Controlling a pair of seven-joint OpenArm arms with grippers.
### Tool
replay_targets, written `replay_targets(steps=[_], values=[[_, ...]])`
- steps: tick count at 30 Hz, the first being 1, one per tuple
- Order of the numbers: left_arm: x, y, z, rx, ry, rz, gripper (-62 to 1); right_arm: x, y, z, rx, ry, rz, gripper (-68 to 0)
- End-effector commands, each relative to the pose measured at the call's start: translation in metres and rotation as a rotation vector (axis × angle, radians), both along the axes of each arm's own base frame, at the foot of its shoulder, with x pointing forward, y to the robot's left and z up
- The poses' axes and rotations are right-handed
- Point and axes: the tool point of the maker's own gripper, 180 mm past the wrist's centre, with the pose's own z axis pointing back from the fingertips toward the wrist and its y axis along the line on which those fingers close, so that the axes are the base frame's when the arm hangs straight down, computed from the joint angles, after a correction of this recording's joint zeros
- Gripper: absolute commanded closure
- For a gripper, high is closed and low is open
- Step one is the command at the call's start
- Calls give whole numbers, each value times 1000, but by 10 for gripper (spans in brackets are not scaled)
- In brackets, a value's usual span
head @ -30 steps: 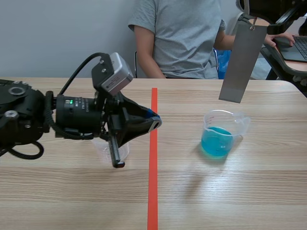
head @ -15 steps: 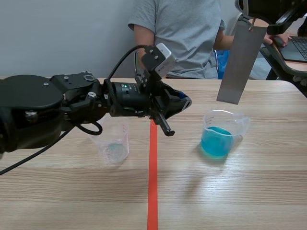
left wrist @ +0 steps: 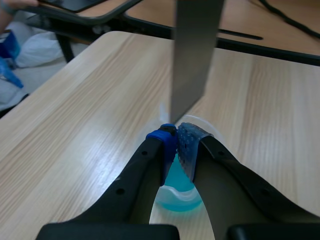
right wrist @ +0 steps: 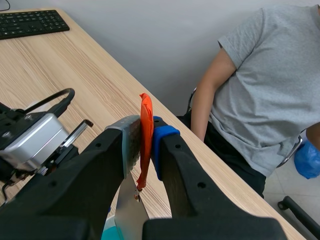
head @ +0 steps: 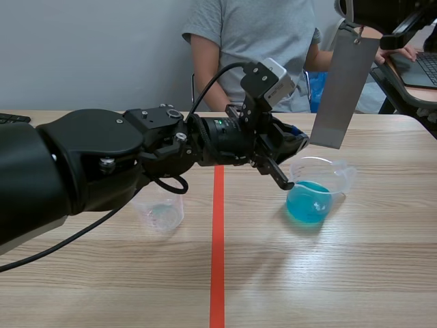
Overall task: Do the redox reaction experiment.
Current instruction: 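Raise the plate and point at it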
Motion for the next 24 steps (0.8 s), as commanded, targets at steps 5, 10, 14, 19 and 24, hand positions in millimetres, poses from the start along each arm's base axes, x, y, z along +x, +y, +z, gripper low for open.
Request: replay_targets(steps=[5, 10, 14, 19, 24], values=[[8, -2, 14, -21, -41, 23, -51, -1, -2, 10, -1, -28, 7, -13], [8, -2, 14, -20, -39, 20, -51, -1, -2, 10, -1, -28, 7, -13], [8, -2, 14, -20, -39, 19, -51, -1, -2, 10, -1, -28, 7, -13], [7, -3, 14, -20, -37, 15, -51, -1, -2, 10, -1, -28, 7, -13], [7, -3, 14, -20, -37, 15, -51, -1, -2, 10, -1, -28, 7, -13]])
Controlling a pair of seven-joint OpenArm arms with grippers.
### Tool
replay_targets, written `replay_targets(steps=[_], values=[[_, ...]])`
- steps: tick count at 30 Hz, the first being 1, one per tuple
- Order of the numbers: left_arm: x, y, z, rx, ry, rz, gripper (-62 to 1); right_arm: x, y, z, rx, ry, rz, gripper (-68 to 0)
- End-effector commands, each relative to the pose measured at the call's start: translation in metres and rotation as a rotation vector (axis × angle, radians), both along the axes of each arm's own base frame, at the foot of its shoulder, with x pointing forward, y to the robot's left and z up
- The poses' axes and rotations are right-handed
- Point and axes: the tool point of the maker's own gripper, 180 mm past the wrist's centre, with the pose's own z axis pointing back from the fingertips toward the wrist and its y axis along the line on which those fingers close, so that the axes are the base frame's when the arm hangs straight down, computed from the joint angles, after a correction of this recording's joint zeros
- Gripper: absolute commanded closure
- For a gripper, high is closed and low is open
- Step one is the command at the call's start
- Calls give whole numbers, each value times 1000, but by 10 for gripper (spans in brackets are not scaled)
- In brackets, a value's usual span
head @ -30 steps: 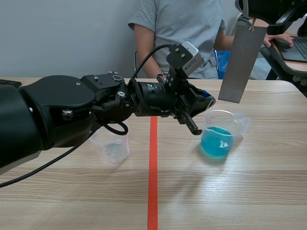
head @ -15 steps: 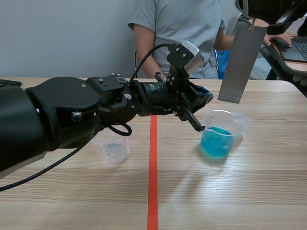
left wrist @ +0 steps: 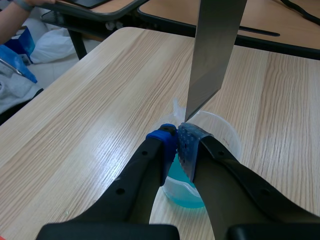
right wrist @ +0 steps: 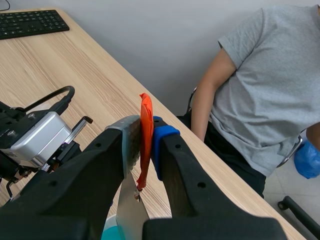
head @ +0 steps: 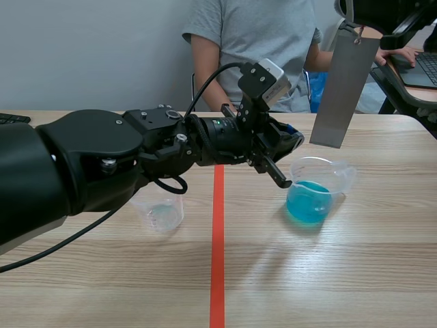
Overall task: Do the redox reaction experiment.
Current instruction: 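Raise the plate and point at it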
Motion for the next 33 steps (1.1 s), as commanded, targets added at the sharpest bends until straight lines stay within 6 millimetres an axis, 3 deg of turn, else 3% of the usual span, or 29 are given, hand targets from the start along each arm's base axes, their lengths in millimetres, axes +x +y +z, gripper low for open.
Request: replay_targets(steps=[1, 25, 29, 33], values=[[2, -5, 15, -33, -26, -11, -51, -1, -2, 10, -1, -28, 7, -13], [3, -3, 14, -29, -25, -7, -51, -1, -1, 11, 3, -33, 9, -13], [8, 8, 14, -32, -19, 13, -51, -1, -1, 11, 4, -33, 10, -13], [11, 34, 21, -45, -11, 30, -51, -1, -1, 12, 7, -36, 11, -13]])
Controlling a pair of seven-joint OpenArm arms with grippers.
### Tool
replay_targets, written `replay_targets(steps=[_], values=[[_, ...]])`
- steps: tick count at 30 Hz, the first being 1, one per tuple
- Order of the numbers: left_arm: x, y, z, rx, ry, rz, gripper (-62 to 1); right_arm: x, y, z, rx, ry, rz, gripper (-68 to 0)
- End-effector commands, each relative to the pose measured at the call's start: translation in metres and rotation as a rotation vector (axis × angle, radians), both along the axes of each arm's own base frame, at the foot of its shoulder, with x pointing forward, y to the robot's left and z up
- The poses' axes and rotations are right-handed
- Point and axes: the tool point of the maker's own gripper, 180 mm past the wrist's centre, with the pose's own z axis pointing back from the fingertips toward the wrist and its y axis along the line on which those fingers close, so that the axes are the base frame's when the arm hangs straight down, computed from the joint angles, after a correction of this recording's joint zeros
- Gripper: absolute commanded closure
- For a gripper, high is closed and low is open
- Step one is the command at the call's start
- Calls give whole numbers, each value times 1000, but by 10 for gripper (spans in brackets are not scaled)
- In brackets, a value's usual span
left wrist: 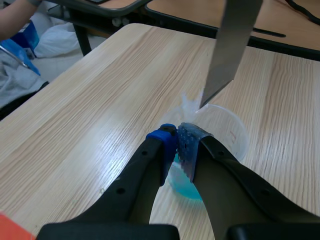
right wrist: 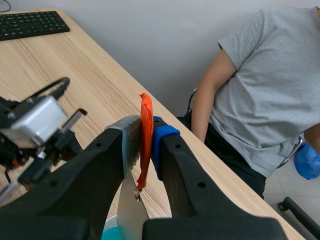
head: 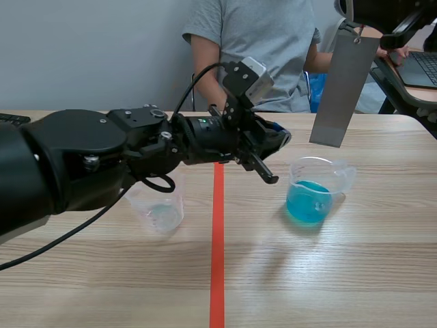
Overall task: Do the redox reaction experiment.
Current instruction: 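Raise the plate and point at it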
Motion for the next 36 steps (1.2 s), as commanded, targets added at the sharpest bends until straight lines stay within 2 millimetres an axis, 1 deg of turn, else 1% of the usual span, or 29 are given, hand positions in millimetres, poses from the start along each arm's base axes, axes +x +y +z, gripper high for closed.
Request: replay_targets(steps=[1, 4, 7, 10, 13, 16, 22, 24, 27, 31, 33, 36], values=[[5, 16, 23, -40, -34, 12, -51, -1, -1, 11, 4, -33, 10, -13], [7, 49, 37, -70, -29, 60, -51, -1, -1, 11, 4, -33, 9, -13], [3, 83, 46, -51, -55, 96, -51, -1, -1, 11, 4, -33, 9, -13], [-2, 123, 52, -20, -84, 159, -51, -1, -1, 11, 4, -33, 9, -13], [-12, 163, 52, 19, -88, 229, -51, -1, -1, 11, 5, -34, 10, -13], [-30, 199, 40, 78, -58, 285, -51, -1, -1, 11, 5, -34, 10, -13], [-68, 265, 2, 177, 52, 458, -51, -1, -1, 11, 5, -35, 10, -13], [-82, 284, -10, 198, 95, 512, -51, -1, -1, 11, 5, -35, 10, -13], [-108, 306, -25, 218, 164, 579, -51, -1, -1, 11, 5, -35, 10, -13], [-137, 334, -39, 229, 233, 688, -51, -1, -1, 11, 5, -35, 10, -13], [-152, 345, -47, 247, 258, 729, -51, -1, -1, 12, 6, -35, 10, -13], [-173, 355, -57, 273, 295, 774, -51, -1, -1, 11, 5, -35, 10, -13]])
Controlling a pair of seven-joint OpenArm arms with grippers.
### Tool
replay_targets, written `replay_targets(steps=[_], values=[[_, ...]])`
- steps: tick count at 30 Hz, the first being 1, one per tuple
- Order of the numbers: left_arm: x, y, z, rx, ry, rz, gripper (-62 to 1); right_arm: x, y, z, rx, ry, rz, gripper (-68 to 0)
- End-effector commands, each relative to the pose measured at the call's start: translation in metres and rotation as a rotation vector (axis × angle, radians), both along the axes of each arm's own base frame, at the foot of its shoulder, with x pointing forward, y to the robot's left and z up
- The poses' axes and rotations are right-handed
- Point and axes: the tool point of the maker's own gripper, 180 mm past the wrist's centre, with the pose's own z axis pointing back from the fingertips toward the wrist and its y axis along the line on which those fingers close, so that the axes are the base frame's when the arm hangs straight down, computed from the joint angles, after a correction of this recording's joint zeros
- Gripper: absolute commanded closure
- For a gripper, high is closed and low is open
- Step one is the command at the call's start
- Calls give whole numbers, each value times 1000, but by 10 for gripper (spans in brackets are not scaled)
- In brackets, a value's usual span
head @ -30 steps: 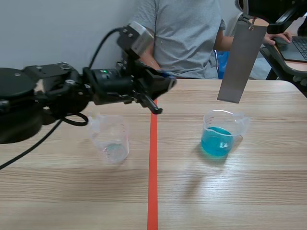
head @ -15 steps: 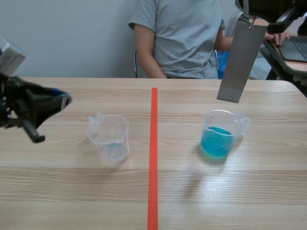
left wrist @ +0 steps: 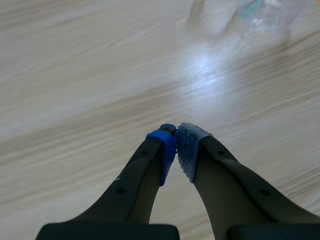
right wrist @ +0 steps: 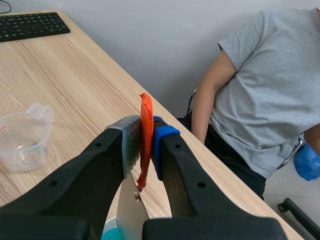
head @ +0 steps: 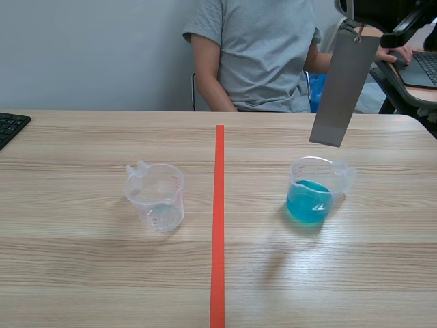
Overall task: Do the redox reaction experiment.
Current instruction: 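Raise the plate and point at it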
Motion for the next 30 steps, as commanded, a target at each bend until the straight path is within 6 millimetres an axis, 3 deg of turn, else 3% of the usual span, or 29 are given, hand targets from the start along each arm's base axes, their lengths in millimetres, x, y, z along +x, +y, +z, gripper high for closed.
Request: replay_targets(steps=[1, 9, 14, 30], values=[[-1, -7, 2, -22, -16, 6, -51, -1, -1, 11, 3, -33, 9, -13], [-46, -9, -20, -66, 71, 105, -51, -1, -1, 11, 3, -33, 9, -13], [-62, -12, -27, -91, 100, 146, -51, -1, -1, 11, 3, -33, 9, -13], [-70, -13, -32, -101, 120, 171, -51, 0, -1, 16, 5, -47, 11, -13]])
